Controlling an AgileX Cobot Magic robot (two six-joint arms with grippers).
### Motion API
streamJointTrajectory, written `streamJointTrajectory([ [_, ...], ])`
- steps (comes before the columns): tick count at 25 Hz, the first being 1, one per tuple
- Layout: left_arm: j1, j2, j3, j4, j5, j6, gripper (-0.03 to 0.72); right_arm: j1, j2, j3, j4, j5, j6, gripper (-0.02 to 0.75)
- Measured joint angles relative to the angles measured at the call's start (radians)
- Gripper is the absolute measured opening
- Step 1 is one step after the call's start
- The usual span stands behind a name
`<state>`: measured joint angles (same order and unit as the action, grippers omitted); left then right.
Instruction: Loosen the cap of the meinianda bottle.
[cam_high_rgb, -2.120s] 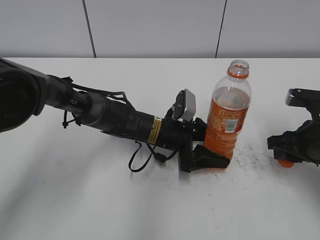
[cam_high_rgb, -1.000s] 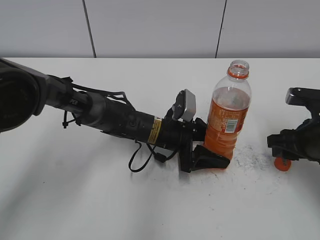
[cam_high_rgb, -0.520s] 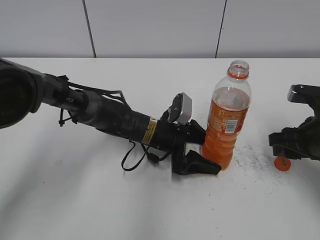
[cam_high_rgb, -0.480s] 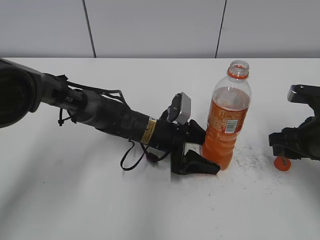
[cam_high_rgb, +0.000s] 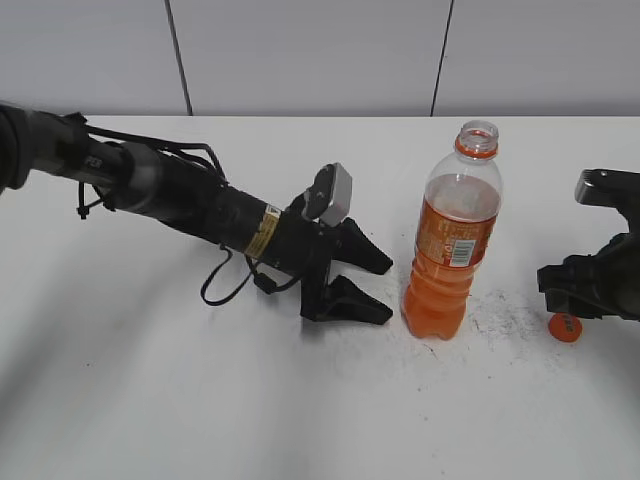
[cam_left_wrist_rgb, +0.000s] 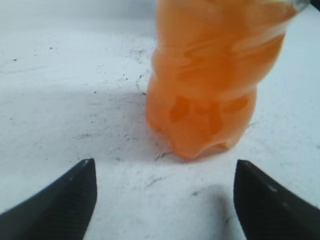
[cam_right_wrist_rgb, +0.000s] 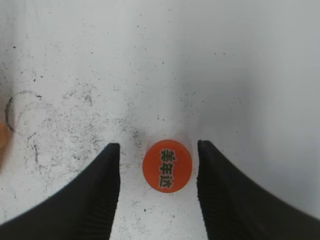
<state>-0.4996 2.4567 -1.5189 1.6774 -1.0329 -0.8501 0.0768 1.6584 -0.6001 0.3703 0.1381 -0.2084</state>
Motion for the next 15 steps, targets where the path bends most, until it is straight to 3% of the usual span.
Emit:
streamJointTrajectory([
  [5, 0.032, -0.063, 0.0, 0.068, 0.072, -0.072, 0.629, 0.0, 0.0, 0.0, 0.0, 0.002, -0.001, 0.368],
  [15, 0.027, -0.244, 0.08, 0.069, 0.576, -0.317, 0.582, 0.0, -0.096, 0.0, 0.0, 0.05, 0.0, 0.369],
])
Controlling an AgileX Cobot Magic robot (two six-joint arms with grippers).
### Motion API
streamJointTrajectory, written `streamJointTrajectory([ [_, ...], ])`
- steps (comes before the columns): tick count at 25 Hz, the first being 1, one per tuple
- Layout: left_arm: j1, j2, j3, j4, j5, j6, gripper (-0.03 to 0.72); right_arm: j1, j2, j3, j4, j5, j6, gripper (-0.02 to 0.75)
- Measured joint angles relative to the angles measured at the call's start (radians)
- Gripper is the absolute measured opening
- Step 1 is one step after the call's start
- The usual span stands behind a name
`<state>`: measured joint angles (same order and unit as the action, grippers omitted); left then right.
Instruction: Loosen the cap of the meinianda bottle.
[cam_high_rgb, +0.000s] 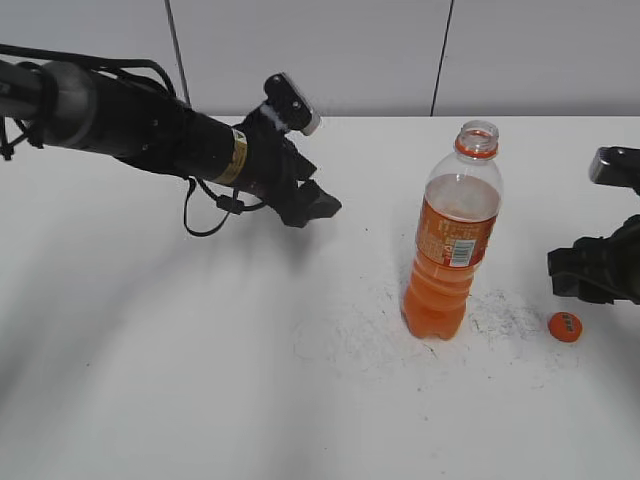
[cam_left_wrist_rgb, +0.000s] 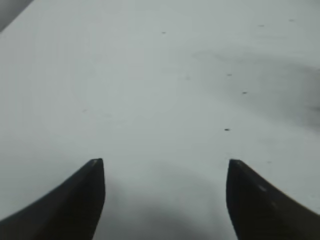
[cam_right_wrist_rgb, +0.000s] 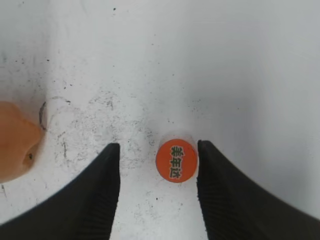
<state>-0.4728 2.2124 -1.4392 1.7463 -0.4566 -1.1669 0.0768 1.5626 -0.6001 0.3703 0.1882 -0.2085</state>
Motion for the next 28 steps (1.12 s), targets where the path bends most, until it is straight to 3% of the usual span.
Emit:
streamJointTrajectory([
  [6, -0.064, -0.121, 0.16, -0.027, 0.441, -0.035, 0.545, 0.0, -0.083, 0.0, 0.0, 0.09, 0.0, 0.369],
  [12, -0.132, -0.148, 0.209, -0.453, 0.99, -0.036, 0.516, 0.0, -0.183, 0.0, 0.0, 0.216, -0.001, 0.369],
  [15, -0.161, -0.161, 0.208, -0.592, 1.183, -0.027, 0.502, 0.0, -0.232, 0.0, 0.0, 0.266, -0.001, 0.369],
  [24, -0.191, -0.385, 0.209, -1.078, 1.331, 0.352, 0.458, 0.0, -0.368, 0.0, 0.0, 0.393, -0.001, 0.368],
  [28, -0.192, -0.542, 0.241, -1.164, 1.33, 0.466, 0.456, 0.0, -0.453, 0.0, 0.0, 0.482, 0.0, 0.367],
])
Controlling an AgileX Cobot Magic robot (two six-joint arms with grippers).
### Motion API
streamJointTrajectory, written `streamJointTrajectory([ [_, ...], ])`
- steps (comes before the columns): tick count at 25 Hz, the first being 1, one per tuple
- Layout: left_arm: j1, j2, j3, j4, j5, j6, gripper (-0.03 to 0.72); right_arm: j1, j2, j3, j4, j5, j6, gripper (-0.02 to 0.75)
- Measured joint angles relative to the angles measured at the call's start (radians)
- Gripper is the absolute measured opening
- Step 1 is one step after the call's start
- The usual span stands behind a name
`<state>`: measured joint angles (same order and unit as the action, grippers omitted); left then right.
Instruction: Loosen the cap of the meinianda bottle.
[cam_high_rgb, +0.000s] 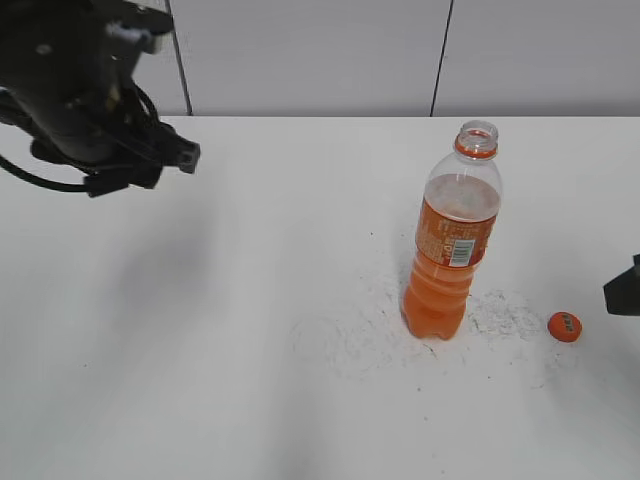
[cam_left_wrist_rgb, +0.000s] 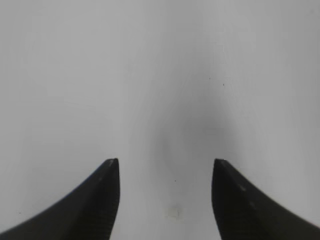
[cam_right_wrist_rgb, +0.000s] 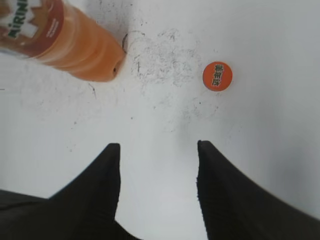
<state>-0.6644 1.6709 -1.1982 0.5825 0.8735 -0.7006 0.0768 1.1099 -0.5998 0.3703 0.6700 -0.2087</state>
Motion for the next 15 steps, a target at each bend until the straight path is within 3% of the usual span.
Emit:
streamJointTrajectory([
  [8, 0.0, -0.392, 0.201, -0.085, 0.005, 0.129, 0.456, 0.0, -0.249, 0.001, -0.006, 0.29, -0.001, 0.367],
  [15, 0.0, -0.833, 0.384, -0.255, 0.061, 0.341, 0.456, 0.0, -0.576, 0.001, -0.101, 0.529, 0.012, 0.367],
])
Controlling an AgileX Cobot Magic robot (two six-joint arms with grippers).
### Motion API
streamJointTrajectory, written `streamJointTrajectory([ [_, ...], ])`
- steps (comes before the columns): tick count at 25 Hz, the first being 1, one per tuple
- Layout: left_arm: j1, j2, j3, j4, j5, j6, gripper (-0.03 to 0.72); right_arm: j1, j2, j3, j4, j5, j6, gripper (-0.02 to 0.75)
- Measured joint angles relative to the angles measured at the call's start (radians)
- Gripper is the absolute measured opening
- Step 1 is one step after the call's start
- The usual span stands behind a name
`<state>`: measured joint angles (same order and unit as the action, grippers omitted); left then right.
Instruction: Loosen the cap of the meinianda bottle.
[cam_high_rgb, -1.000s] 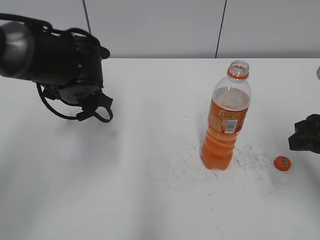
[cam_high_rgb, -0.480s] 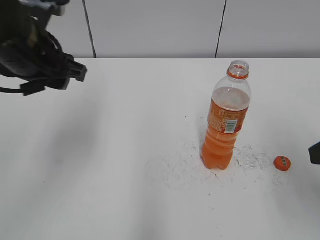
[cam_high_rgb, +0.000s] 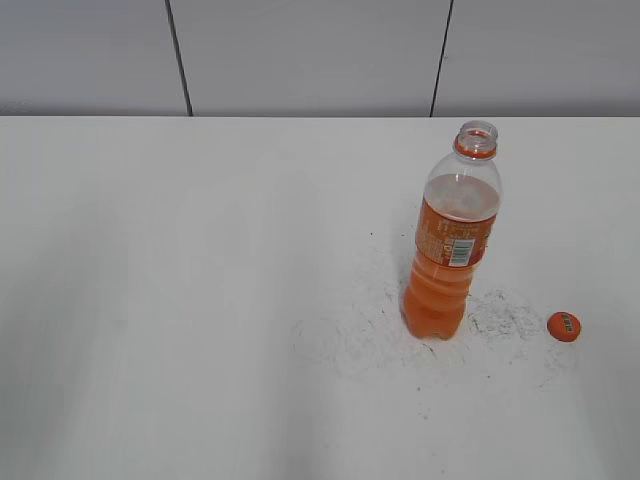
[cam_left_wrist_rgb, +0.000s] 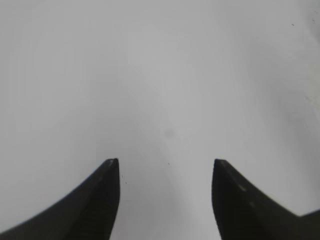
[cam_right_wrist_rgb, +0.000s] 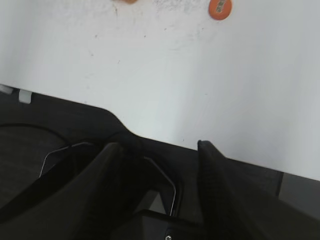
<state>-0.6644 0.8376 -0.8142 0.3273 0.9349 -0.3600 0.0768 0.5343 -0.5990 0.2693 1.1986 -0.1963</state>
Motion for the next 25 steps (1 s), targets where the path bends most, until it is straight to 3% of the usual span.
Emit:
streamJointTrajectory([
  [8, -0.001, -0.461, 0.207, -0.166, 0.149, 0.138, 0.456, 0.0, -0.289, 0.0, -0.063, 0.016, 0.014, 0.367],
  [13, -0.001, -0.666, 0.249, -0.209, 0.171, 0.225, 0.456, 0.0, -0.404, 0.046, -0.079, 0.016, -0.024, 0.367],
  [25, -0.001, -0.749, 0.281, -0.24, 0.125, 0.274, 0.455, 0.0, -0.421, 0.152, -0.086, -0.094, -0.048, 0.367],
])
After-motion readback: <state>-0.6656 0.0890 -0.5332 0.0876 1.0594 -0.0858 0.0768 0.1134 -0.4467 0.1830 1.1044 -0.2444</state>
